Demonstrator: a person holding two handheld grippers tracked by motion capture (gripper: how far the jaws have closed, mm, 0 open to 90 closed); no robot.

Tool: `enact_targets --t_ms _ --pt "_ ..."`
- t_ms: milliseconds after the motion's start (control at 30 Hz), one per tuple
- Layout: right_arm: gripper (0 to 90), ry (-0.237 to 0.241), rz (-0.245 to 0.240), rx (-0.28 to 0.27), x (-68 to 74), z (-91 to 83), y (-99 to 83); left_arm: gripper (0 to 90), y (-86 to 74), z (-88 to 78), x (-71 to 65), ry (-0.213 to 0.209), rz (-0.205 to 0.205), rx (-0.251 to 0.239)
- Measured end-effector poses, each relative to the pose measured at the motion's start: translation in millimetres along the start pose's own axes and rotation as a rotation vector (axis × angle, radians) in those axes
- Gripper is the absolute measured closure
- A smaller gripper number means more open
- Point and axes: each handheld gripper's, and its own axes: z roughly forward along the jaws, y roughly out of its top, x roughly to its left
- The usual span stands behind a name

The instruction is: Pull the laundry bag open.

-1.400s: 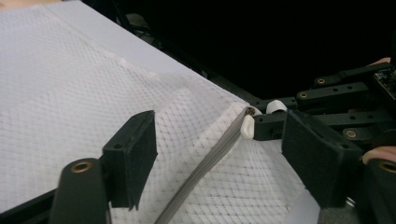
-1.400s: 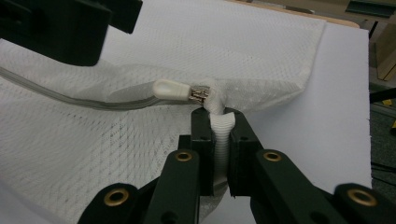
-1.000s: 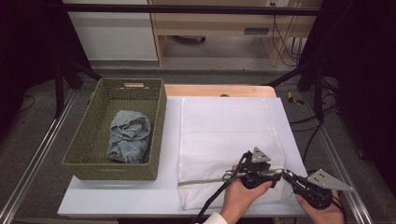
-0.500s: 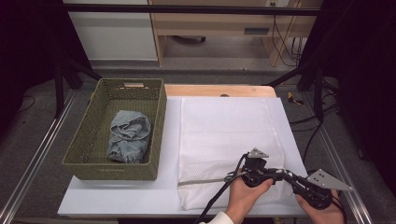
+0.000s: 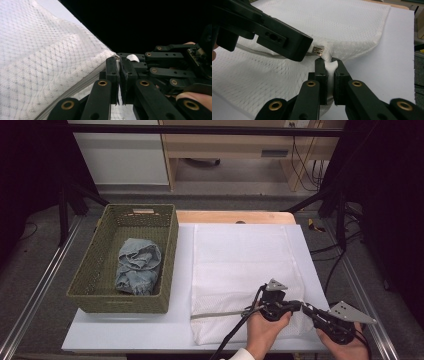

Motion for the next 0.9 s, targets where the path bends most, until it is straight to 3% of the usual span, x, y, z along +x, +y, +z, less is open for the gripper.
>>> enact_targets --t_ms 67,200,333,467,767,900 --pt "85.3 0.003 0.007 0.017 -1.1 -0.2 -0.4 87.0 -1.3 0.2 2.0 0.014 0.001 0.011" --pt "85.7 0.005 0.008 0.044 -1.3 0.4 -0.7 87.0 -4.7 0.5 7.0 0.010 -0.038 0.014" --pt "85.8 -0.009 0.000 0.062 0.8 1.1 -0.3 87.0 -6.7 -2.1 9.5 0.045 -0.016 0.032" --pt "85.9 -0.007 0.025 0.061 -4.2 -2.2 -2.6 87.0 -11.2 -6.5 19.7 0.062 -0.045 0.037" --pt "85.9 0.004 0.028 0.078 -3.8 -2.0 -4.2 87.0 -14.1 -11.6 20.3 0.079 -0.014 0.061" --pt "85.9 0.001 0.034 0.087 -4.3 -2.7 -4.5 87.0 -14.4 -14.9 23.5 0.111 0.002 0.083"
